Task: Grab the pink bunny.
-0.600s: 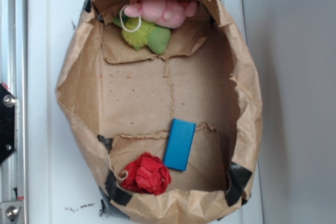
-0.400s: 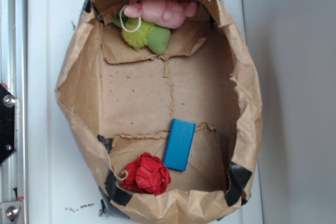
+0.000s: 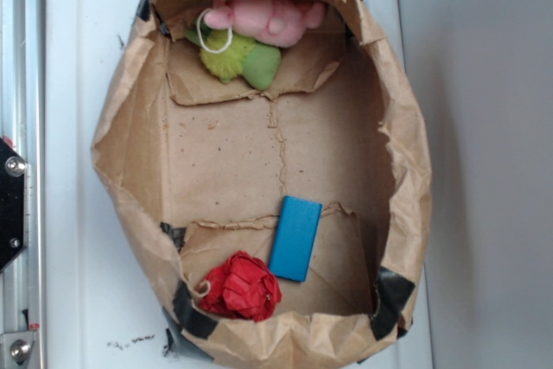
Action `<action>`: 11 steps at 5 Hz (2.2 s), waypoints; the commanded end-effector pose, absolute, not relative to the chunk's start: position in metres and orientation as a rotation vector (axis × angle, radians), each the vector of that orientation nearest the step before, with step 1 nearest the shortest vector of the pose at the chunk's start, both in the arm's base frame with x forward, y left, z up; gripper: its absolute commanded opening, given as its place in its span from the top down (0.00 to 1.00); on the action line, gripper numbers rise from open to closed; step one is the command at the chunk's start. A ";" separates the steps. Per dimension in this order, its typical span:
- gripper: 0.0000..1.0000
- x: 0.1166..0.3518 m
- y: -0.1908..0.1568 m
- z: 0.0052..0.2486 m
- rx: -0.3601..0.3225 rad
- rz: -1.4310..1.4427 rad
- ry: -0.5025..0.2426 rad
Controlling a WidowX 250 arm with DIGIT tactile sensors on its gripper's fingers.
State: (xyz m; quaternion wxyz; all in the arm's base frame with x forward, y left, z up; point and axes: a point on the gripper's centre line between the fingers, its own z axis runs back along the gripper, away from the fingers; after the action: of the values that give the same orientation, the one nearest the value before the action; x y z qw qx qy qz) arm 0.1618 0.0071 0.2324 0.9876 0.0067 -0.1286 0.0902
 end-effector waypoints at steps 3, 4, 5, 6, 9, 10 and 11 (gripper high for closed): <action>0.00 0.272 0.070 0.180 -0.023 0.805 -0.380; 0.00 0.278 0.077 0.161 -0.025 0.962 -0.453; 0.00 0.277 0.086 0.146 -0.009 1.011 -0.453; 0.00 0.278 0.097 0.136 0.021 1.032 -0.408; 0.00 0.278 0.097 0.136 0.021 1.032 -0.408; 0.00 0.272 0.093 0.123 0.156 0.738 -0.449; 0.00 0.281 0.098 0.108 0.128 0.587 -0.505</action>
State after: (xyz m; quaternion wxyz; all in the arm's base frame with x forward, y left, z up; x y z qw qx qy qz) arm 0.2797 0.0848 0.0936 0.9324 0.0643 -0.2205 0.2792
